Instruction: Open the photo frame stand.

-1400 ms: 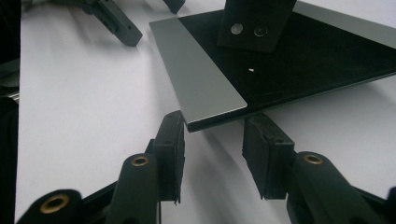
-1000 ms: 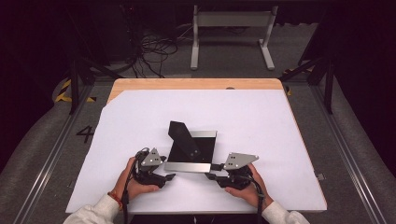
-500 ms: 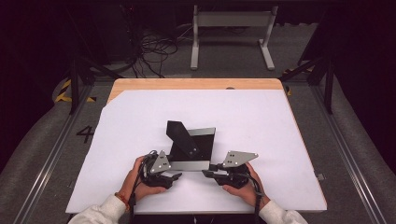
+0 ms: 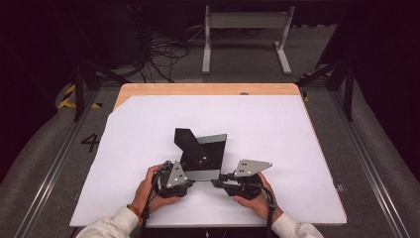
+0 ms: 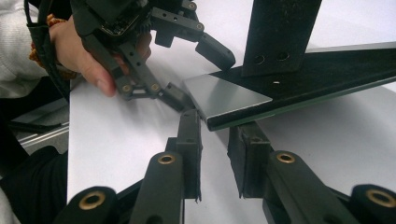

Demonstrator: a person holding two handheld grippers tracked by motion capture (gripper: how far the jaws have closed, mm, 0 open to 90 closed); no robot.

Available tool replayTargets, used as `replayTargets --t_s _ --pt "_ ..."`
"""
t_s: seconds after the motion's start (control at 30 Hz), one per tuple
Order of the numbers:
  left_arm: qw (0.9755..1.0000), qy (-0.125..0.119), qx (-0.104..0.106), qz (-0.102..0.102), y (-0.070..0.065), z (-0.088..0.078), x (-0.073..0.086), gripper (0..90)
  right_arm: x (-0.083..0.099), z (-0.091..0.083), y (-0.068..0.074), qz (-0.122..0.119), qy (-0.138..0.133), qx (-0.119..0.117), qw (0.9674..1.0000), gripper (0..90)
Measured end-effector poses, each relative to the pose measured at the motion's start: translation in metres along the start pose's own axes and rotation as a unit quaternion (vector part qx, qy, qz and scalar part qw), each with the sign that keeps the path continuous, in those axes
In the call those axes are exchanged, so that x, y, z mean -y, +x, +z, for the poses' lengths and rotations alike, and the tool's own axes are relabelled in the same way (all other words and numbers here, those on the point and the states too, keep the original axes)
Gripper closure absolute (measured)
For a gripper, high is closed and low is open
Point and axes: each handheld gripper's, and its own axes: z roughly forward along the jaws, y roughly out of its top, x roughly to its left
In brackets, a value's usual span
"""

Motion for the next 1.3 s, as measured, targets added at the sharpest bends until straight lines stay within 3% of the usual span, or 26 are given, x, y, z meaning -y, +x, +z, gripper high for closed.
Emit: replayTargets --t_s 0.17,0.37,0.47,0.6,0.63,0.73,0.77,0.87,0.93,0.97,1.0,1.03,1.07,1.17,1.2,1.23,1.27,1.3 --pt "0.9997 0.003 -0.008 0.023 -0.001 -0.002 -0.001 43.7 -0.001 0.001 0.0 -0.003 0.0 0.005 1.0 74.7" --pt "0.9993 -0.01 -0.001 0.036 0.003 -0.008 -0.002 48.9 -0.004 -0.003 0.0 -0.007 -0.01 0.011 0.9999 64.9" --pt "0.9988 -0.017 0.004 0.045 0.006 -0.011 -0.004 50.4 -0.006 -0.008 -0.001 -0.014 -0.011 0.023 0.9996 60.3" --pt "0.9986 -0.028 0.005 0.044 0.011 -0.015 -0.008 51.9 -0.008 -0.015 0.0 -0.052 0.007 0.065 0.9965 50.8" --pt "0.9986 -0.028 0.005 0.044 0.011 -0.015 -0.008 52.4 -0.008 -0.015 0.0 -0.052 0.007 0.065 0.9965 50.8" --pt "0.998 -0.032 0.01 0.054 0.012 -0.015 -0.011 52.4 -0.005 -0.016 -0.001 -0.087 0.031 0.113 0.9893 45.9" --pt "0.9979 -0.031 0.009 0.056 0.012 -0.014 -0.012 52.3 -0.004 -0.016 -0.003 -0.087 0.037 0.127 0.9873 43.6" --pt "0.9978 -0.037 0.015 0.052 0.013 -0.013 -0.015 52.2 -0.005 -0.016 -0.008 -0.095 0.041 0.156 0.9822 38.6" --pt "0.9979 -0.036 0.018 0.051 0.014 -0.014 -0.017 52.2 -0.006 -0.016 -0.007 -0.115 0.038 0.156 0.9803 40.1" --pt "0.9974 -0.036 0.02 0.059 0.015 -0.013 -0.018 52.5 -0.007 -0.014 -0.006 -0.138 0.042 0.169 0.9751 38.6" --pt "0.9975 -0.039 0.023 0.054 0.015 -0.013 -0.018 52.6 -0.008 -0.014 -0.005 -0.15 0.046 0.18 0.9711 39.4" --pt "0.9976 -0.039 0.024 0.051 0.015 -0.013 -0.018 52.5 -0.008 -0.013 -0.005 -0.16 0.047 0.184 0.9686 40.1" --pt "0.9976 -0.036 0.025 0.054 0.015 -0.012 -0.019 52.4 -0.008 -0.012 -0.005 -0.159 0.048 0.174 0.9707 39.4" --pt "0.9971 -0.039 0.042 0.05 0.015 -0.01 -0.02 53.1 -0.008 -0.01 -0.006 -0.173 0.043 0.175 0.9684 44.5" --pt "0.9971 -0.039 0.044 0.049 0.015 -0.01 -0.021 53.8 -0.008 -0.009 -0.005 -0.186 0.044 0.181 0.9647 44.7" --pt "0.9973 -0.037 0.045 0.046 0.015 -0.01 -0.021 54.5 -0.009 -0.008 -0.004 -0.206 0.046 0.192 0.9583 45.1" --pt "0.9974 -0.037 0.047 0.04 0.015 -0.011 -0.021 54.8 -0.009 -0.008 -0.003 -0.222 0.046 0.196 0.954 46.2" --pt "0.997 -0.044 0.049 0.04 0.016 -0.012 -0.021 55.0 -0.009 -0.008 -0.004 -0.227 0.045 0.199 0.9522 49.4"
